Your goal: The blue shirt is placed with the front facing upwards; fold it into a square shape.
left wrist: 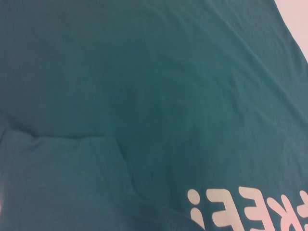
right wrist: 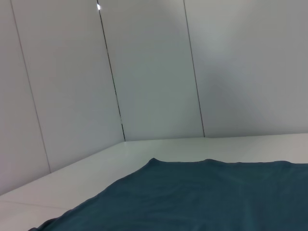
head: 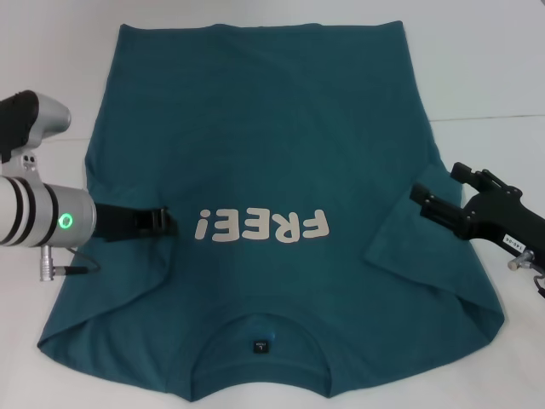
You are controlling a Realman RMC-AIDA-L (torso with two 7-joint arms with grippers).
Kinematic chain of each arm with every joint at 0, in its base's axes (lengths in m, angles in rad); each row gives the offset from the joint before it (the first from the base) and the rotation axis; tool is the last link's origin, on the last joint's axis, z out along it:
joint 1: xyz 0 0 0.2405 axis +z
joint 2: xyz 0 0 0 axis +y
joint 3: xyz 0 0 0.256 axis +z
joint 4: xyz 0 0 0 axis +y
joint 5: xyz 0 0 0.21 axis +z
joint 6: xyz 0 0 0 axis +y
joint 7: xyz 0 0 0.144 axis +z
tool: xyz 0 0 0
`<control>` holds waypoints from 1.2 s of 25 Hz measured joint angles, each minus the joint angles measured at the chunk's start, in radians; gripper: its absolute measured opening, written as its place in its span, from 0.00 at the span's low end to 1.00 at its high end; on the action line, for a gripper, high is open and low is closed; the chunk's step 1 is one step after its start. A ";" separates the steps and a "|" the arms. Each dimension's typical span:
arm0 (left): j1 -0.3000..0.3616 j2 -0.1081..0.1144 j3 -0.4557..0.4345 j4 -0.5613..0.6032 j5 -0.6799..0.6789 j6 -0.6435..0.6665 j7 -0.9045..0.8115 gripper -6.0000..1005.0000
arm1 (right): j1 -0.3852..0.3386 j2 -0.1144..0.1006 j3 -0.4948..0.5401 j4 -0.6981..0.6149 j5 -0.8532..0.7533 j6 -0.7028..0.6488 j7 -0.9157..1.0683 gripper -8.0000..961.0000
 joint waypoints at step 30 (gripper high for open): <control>0.128 0.134 -0.013 0.020 -0.450 0.177 0.187 0.87 | 0.013 -0.010 -0.049 -0.055 -0.008 0.055 0.148 0.96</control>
